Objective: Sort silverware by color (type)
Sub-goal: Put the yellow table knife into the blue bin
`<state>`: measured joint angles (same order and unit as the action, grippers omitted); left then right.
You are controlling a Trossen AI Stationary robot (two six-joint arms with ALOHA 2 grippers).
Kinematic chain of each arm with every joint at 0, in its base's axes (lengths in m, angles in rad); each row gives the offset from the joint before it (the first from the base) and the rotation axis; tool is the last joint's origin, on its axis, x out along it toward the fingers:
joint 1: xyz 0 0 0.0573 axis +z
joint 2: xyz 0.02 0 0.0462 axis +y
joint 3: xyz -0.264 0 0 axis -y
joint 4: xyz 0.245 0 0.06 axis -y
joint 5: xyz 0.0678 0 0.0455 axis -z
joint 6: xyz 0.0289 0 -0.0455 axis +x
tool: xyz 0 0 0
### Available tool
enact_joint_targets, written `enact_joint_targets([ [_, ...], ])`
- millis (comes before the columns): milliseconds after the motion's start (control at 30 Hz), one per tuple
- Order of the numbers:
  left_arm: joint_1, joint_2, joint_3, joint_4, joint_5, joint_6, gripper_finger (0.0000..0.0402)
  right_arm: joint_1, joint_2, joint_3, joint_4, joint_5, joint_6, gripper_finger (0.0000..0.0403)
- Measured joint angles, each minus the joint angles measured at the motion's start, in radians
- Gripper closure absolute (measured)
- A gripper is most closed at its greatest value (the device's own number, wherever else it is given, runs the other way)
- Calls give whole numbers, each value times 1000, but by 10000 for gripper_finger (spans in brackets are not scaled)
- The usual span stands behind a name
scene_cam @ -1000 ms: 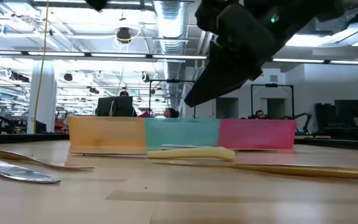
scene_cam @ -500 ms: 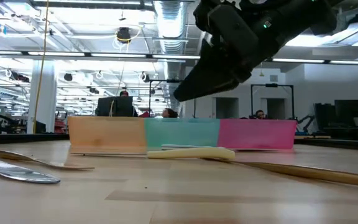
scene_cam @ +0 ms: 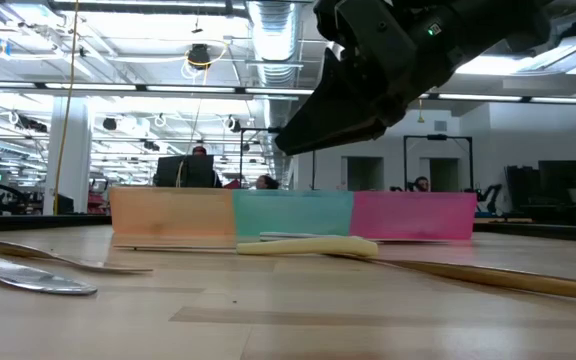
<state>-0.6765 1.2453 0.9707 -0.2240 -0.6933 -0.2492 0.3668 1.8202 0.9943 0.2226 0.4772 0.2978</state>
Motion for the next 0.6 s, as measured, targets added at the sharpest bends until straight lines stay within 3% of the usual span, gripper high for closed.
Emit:
enact_joint_targets([
  [400,-12,0,0,184,2,158,231,-1,0,1,38,-6,44,234],
  [600,-23,0,0,287,96,255,231,-1,0,1,54,-9,26,235],
])
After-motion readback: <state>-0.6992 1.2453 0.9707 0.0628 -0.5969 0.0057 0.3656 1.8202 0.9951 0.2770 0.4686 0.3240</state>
